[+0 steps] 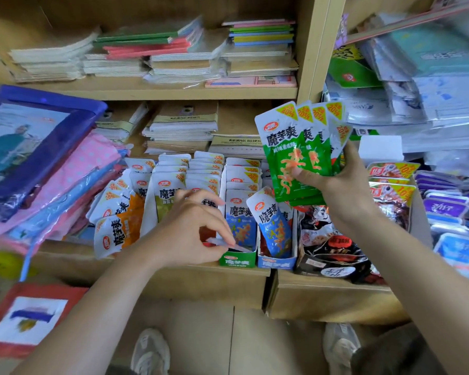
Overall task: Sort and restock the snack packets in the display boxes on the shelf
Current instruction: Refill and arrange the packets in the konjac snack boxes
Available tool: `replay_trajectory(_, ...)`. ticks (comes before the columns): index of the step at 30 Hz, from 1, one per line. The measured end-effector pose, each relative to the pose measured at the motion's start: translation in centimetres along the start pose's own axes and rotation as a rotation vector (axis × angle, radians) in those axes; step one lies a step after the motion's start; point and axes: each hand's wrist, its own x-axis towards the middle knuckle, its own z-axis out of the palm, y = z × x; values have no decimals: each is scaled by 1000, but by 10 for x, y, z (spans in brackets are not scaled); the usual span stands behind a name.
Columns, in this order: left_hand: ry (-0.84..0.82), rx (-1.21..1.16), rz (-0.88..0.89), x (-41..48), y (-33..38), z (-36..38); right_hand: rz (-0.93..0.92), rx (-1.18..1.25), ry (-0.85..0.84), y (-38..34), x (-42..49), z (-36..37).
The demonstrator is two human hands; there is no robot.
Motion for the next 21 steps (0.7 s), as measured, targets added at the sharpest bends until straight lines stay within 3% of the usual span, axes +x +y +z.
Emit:
replay_trajectory(5,118,-43,-55,2,2,2,-6,-1,0,5,-1,2)
replay_trajectory(9,308,-118,-143,11,14,7,-8,17,-40,3,-9,8)
replay_trajectory(12,326,-199,-191,18,21,10,-10,35,-85,3,-15,16)
replay_trajectory(21,102,410,-143,28,2,17,-9,20,-29,3,-13,11)
